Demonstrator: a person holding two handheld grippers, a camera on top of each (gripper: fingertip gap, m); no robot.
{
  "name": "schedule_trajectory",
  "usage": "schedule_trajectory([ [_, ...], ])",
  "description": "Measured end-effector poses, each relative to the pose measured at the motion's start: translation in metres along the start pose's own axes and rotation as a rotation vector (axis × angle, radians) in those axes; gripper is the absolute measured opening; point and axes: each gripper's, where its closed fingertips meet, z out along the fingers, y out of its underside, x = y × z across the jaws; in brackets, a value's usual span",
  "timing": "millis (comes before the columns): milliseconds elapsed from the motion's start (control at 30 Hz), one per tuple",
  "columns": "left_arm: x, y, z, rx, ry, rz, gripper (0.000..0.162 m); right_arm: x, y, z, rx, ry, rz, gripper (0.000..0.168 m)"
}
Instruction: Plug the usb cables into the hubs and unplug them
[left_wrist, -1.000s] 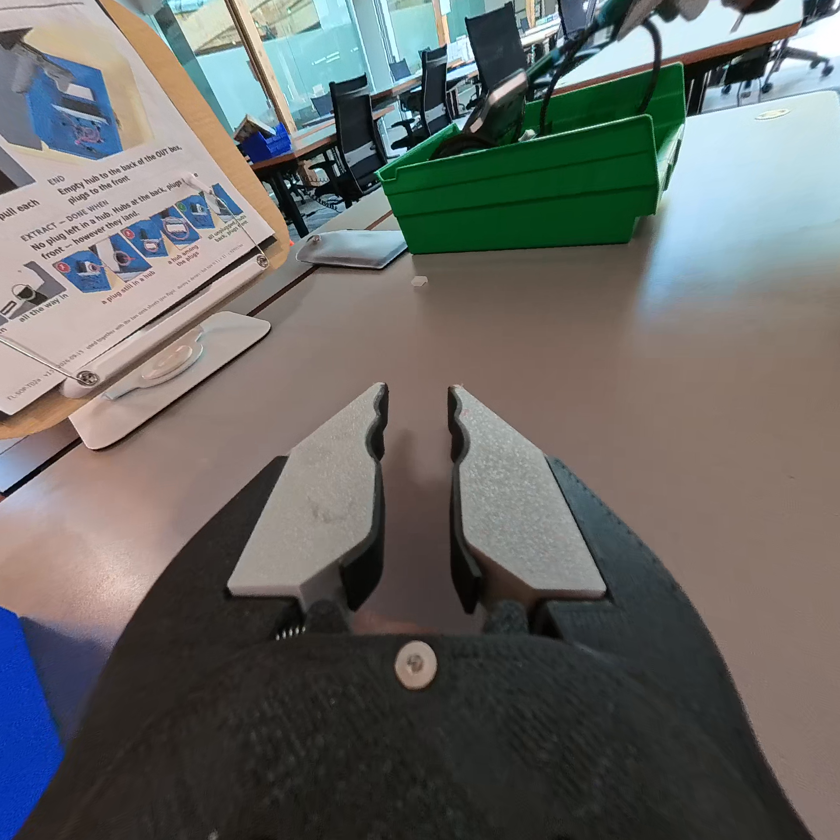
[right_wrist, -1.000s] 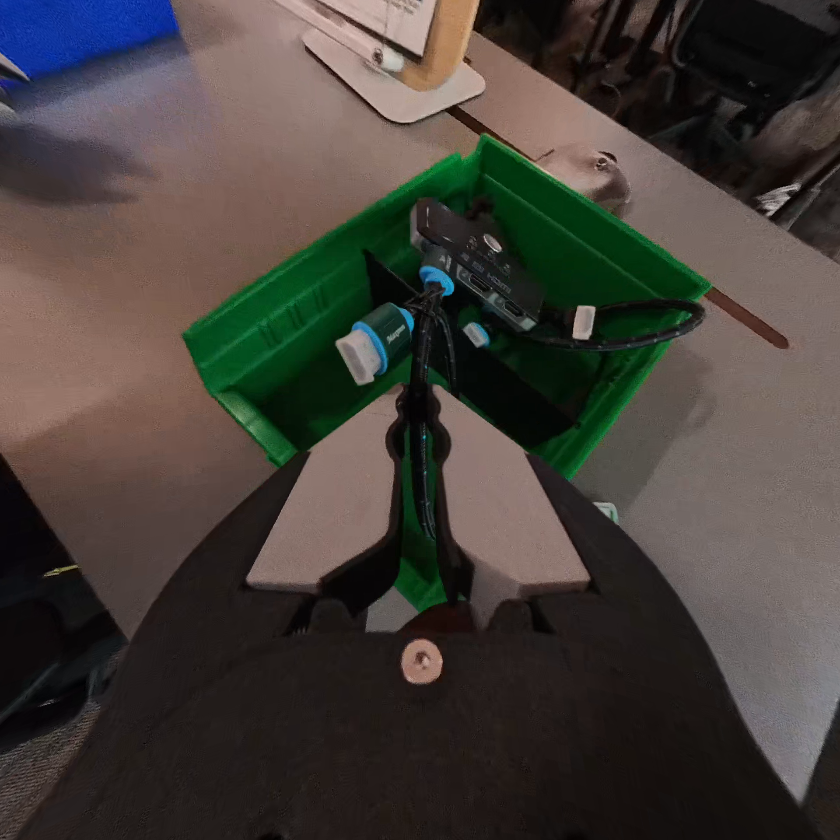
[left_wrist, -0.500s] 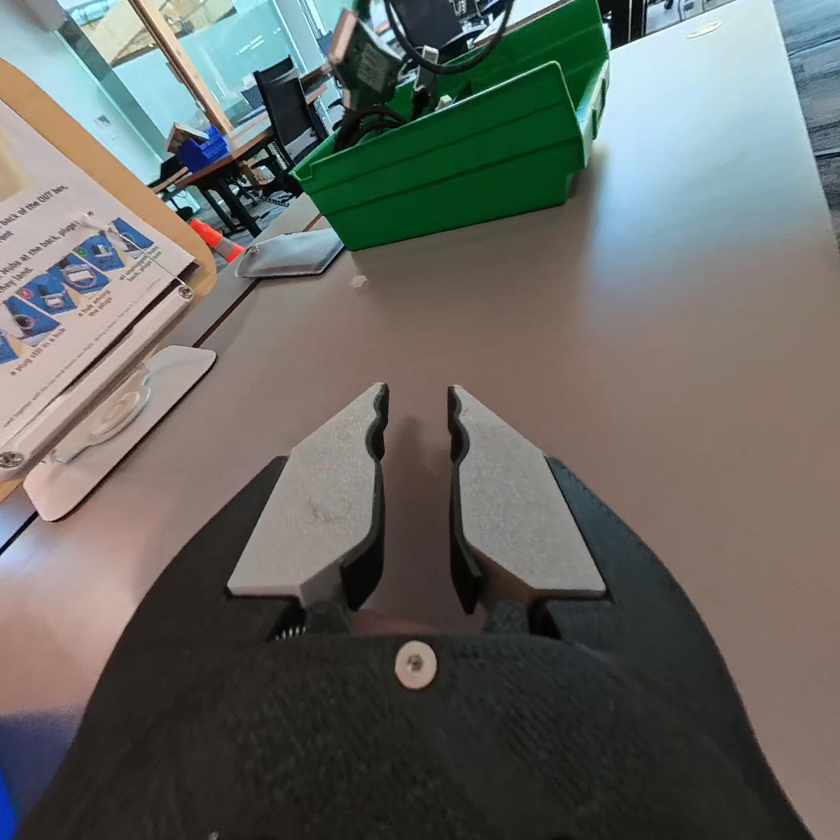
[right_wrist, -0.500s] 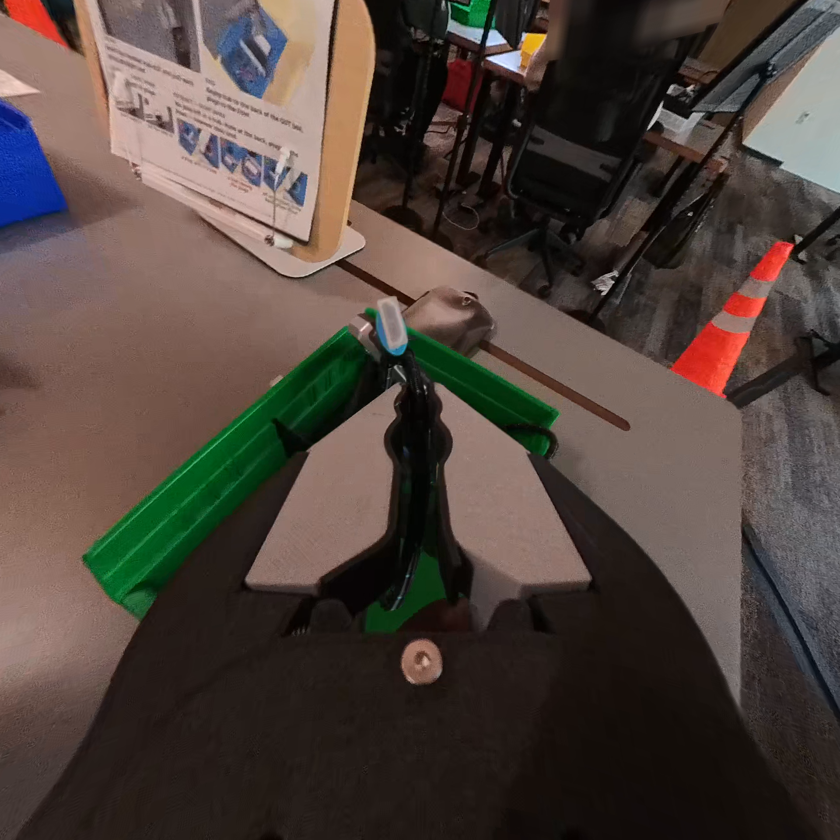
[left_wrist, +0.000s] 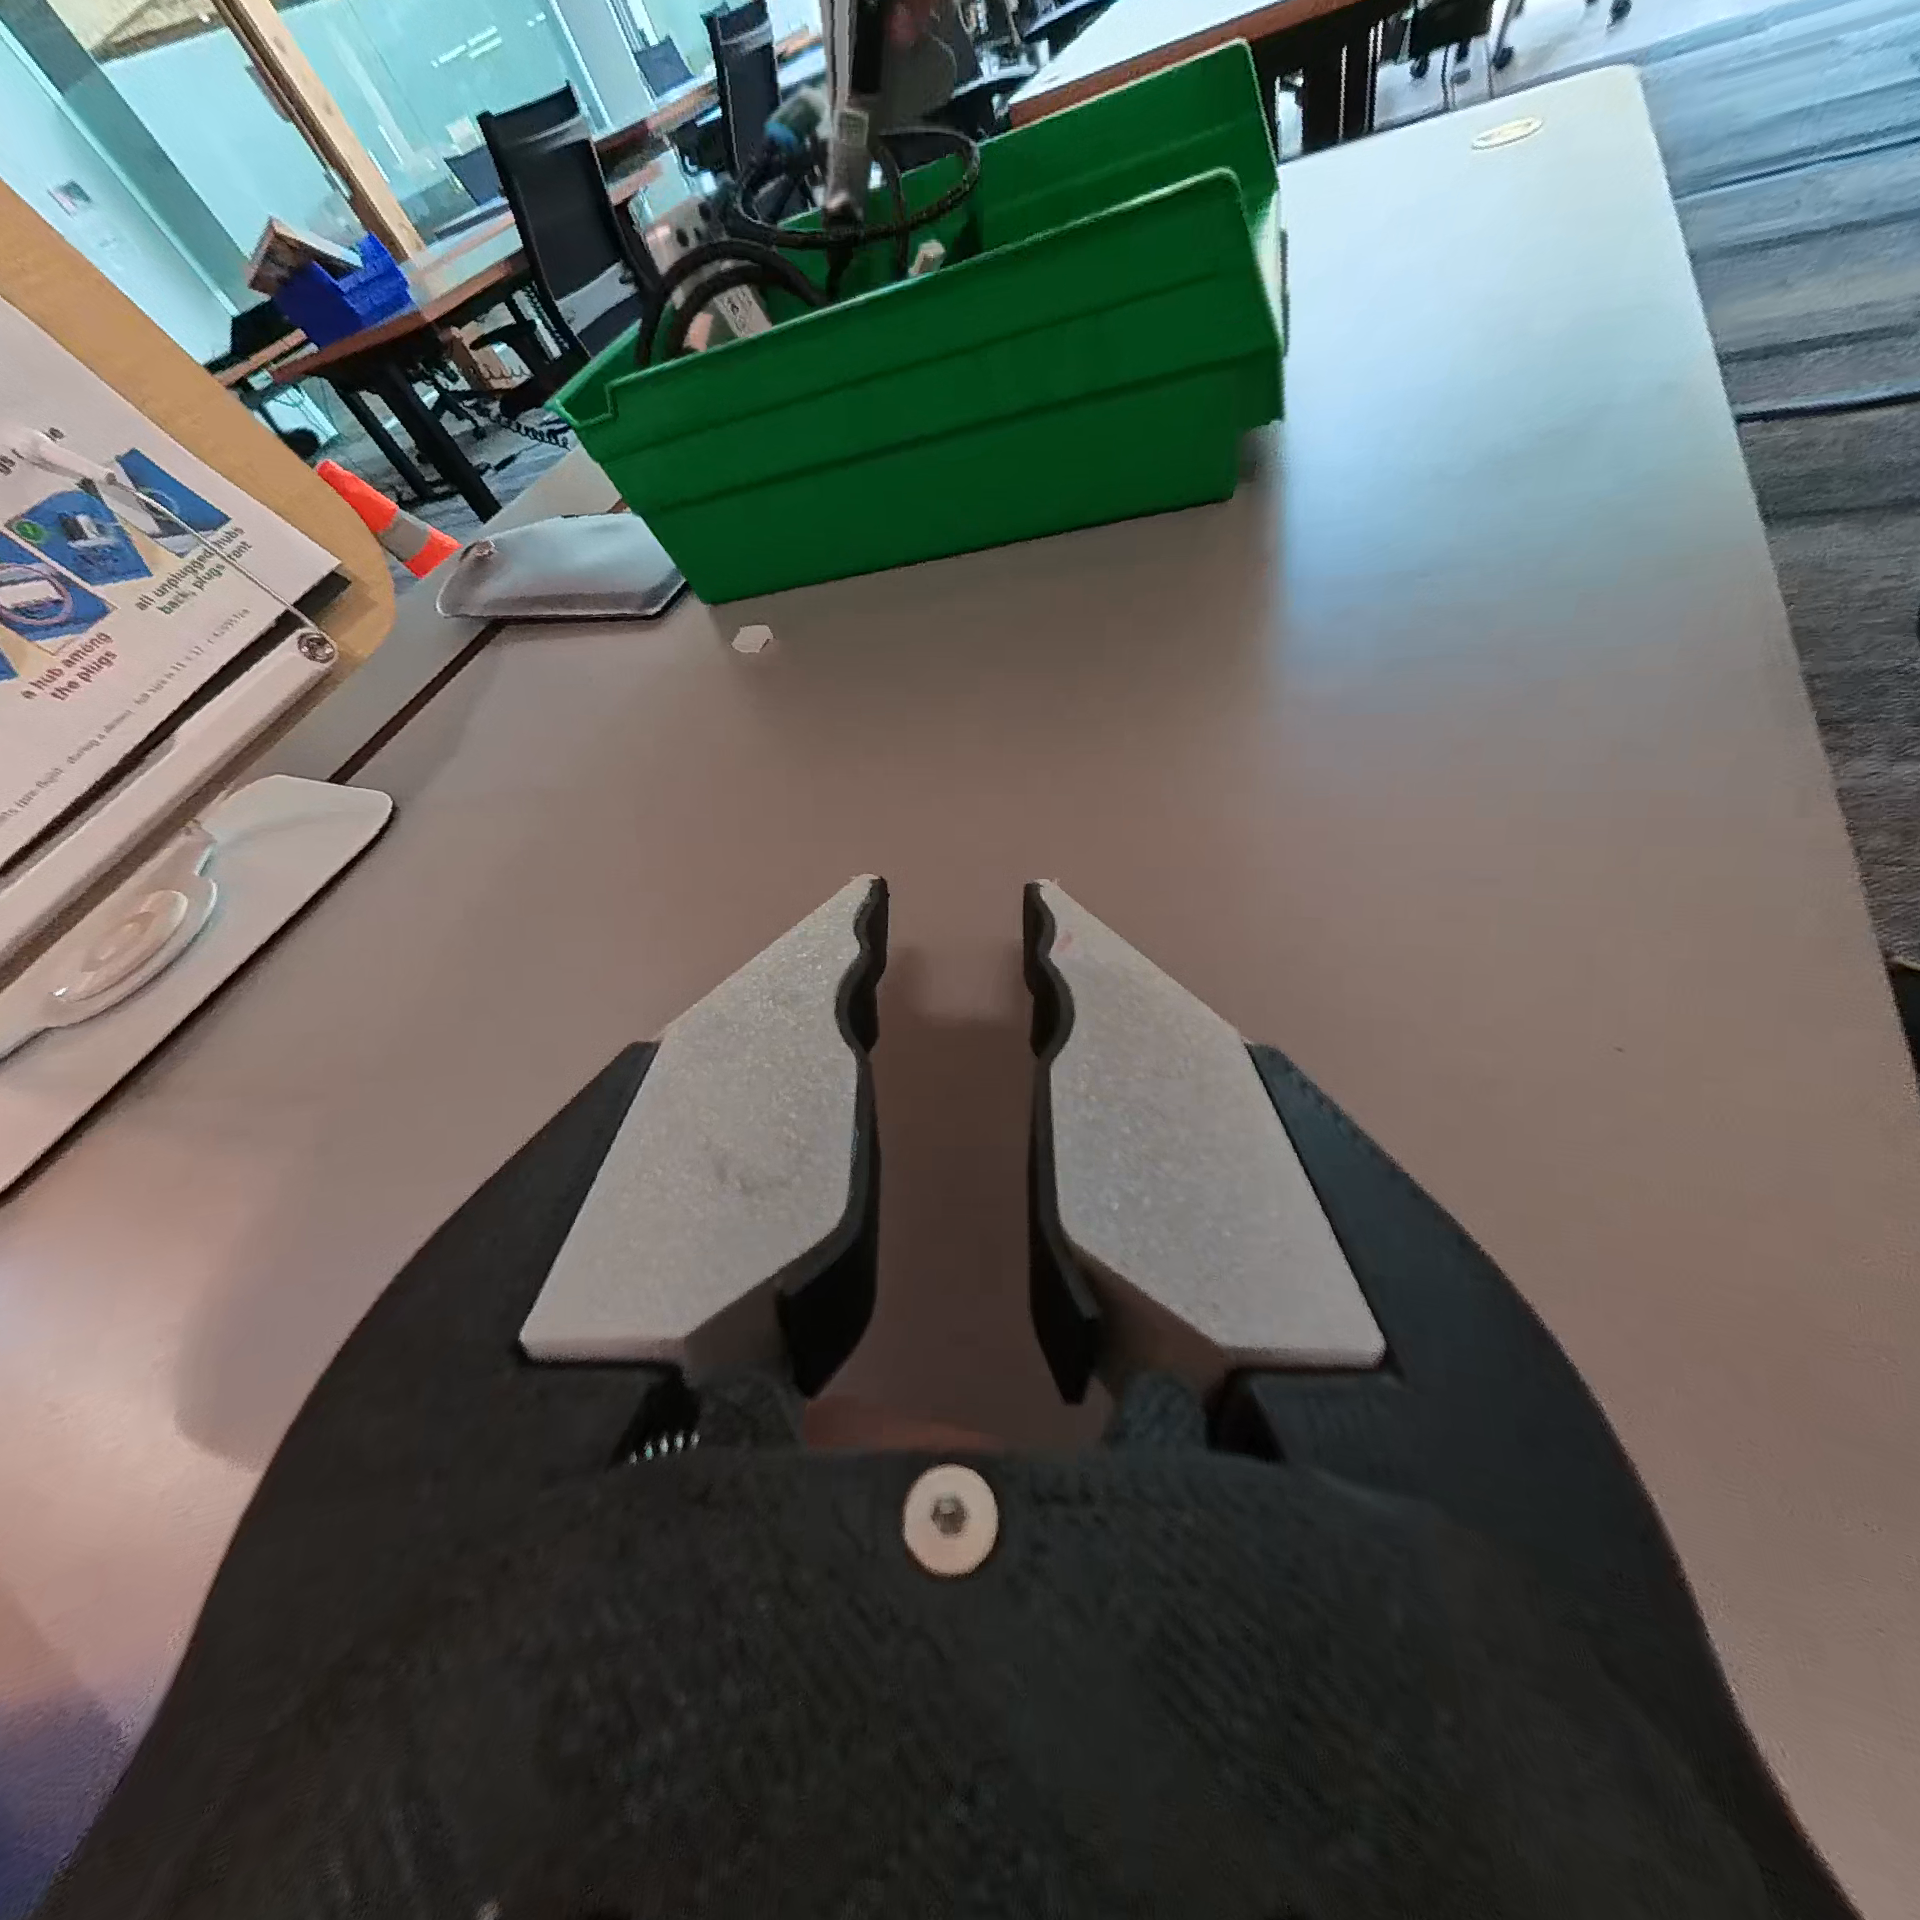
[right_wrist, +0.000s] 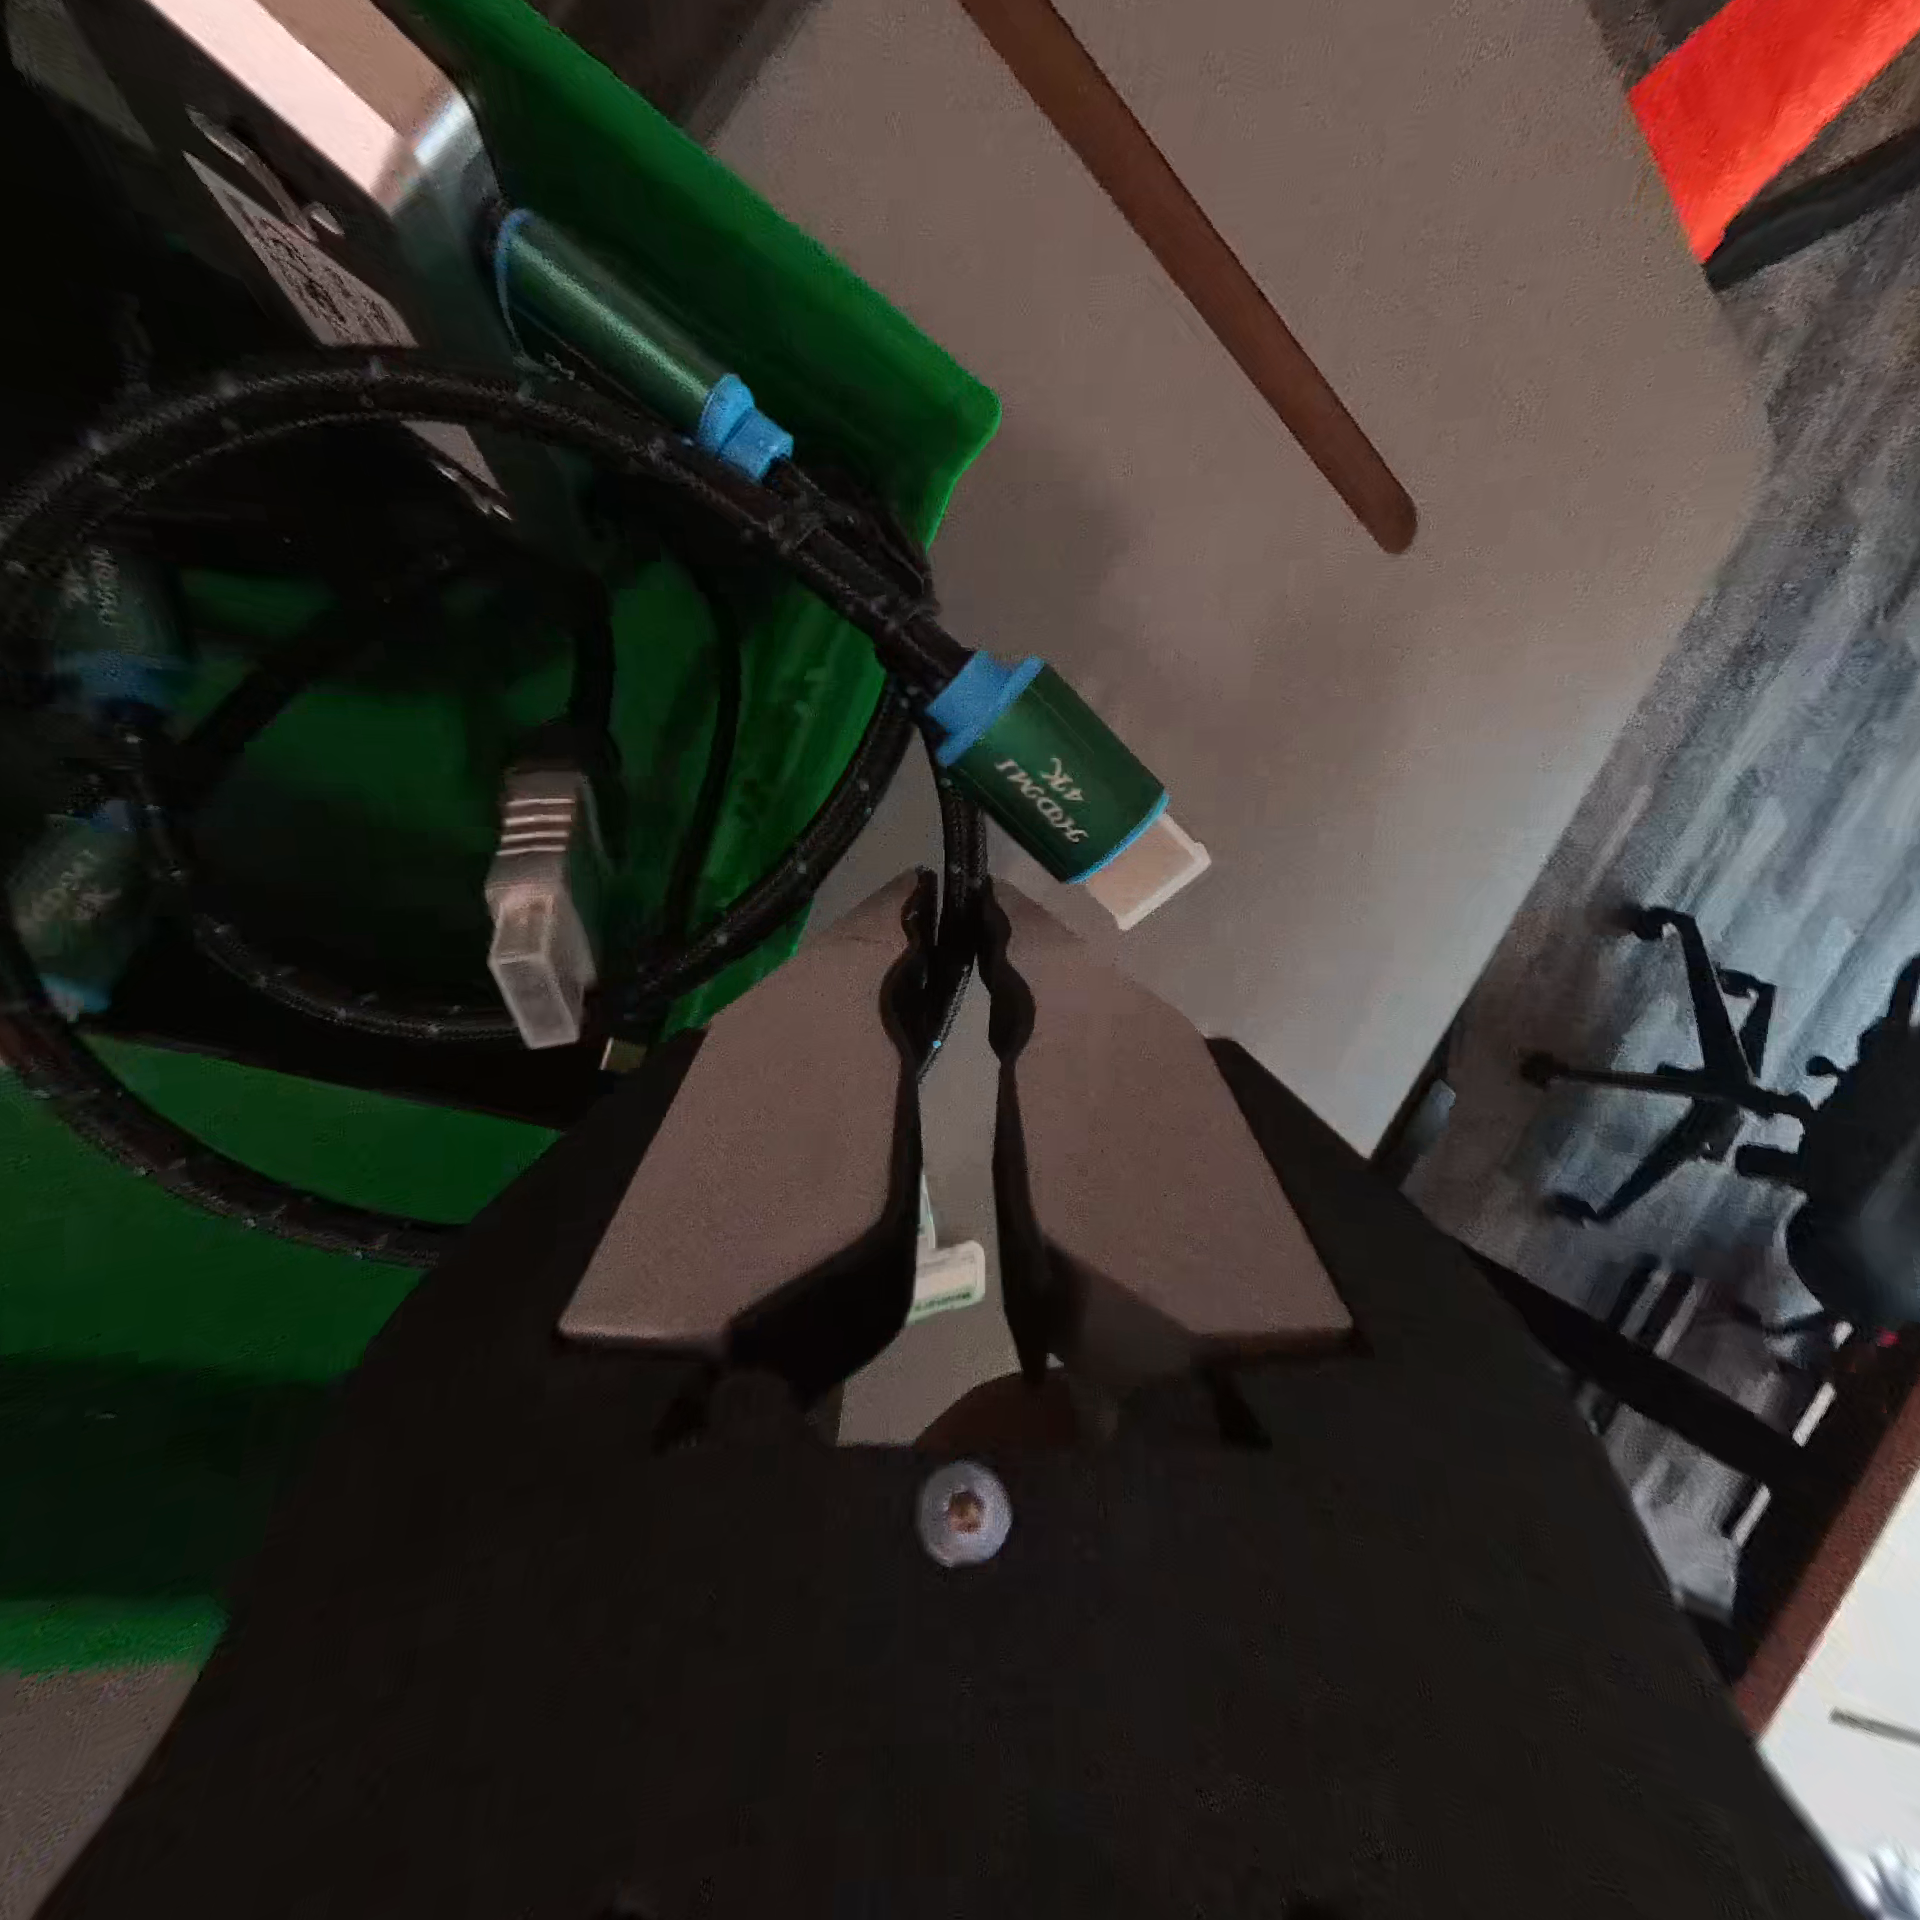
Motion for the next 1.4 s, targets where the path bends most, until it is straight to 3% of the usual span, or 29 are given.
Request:
schedule_trajectory([
  [133,-0.007,-0.003,-0.003,0.034,0.034,-0.102,0.024,-0.022,-0.020,0.001,0.026,-0.079,-0.180,0.005],
  [267,-0.020,-0.007,-0.010,0.094,0.033,-0.222,0.022,-0.005,-0.028,0.002,-0.129,0.283,-0.577,0.009],
  [333,-0.023,-0.008,-0.012,0.109,0.033,-0.243,0.022,0.000,-0.033,-0.004,-0.112,0.384,-0.624,0.011],
  [433,-0.021,-0.008,-0.012,0.103,0.031,-0.229,0.022,-0.002,-0.034,-0.019,-0.015,0.331,-0.519,0.016],
  [533,-0.018,-0.008,-0.012,0.096,0.030,-0.207,0.022,0.004,-0.028,-0.041,0.064,0.295,-0.421,0.039],
  [733,-0.017,-0.007,-0.013,0.094,0.029,-0.208,0.022,0.005,-0.013,-0.068,0.170,0.194,-0.252,0.063],
  [800,-0.016,-0.007,-0.013,0.093,0.028,-0.205,0.022,0.007,-0.013,-0.071,0.217,0.165,-0.176,0.064],
  [900,-0.016,-0.008,-0.013,0.093,0.032,-0.207,0.022,-0.002,-0.027,-0.071,0.314,0.084,-0.032,0.051],
  [967,-0.015,-0.007,-0.013,0.091,0.038,-0.212,0.022,-0.020,-0.041,-0.073,0.366,-0.006,0.011,0.056],
  [1033,-0.016,-0.008,-0.013,0.097,0.039,-0.223,0.022,-0.008,-0.033,-0.066,0.256,0.102,0.014,0.056],
  [1133,-0.018,-0.008,-0.015,0.107,0.040,-0.241,0.022,0.019,-0.007,-0.062,0.031,0.271,0.040,0.078],
  [1267,-0.014,-0.008,-0.016,0.101,0.048,-0.231,0.022,0.027,-0.022,-0.097,0.193,0.227,0.183,0.089],
  [1400,-0.012,-0.008,-0.016,0.099,0.053,-0.221,0.022,0.019,-0.044,-0.136,0.351,0.255,0.034,0.080],
])
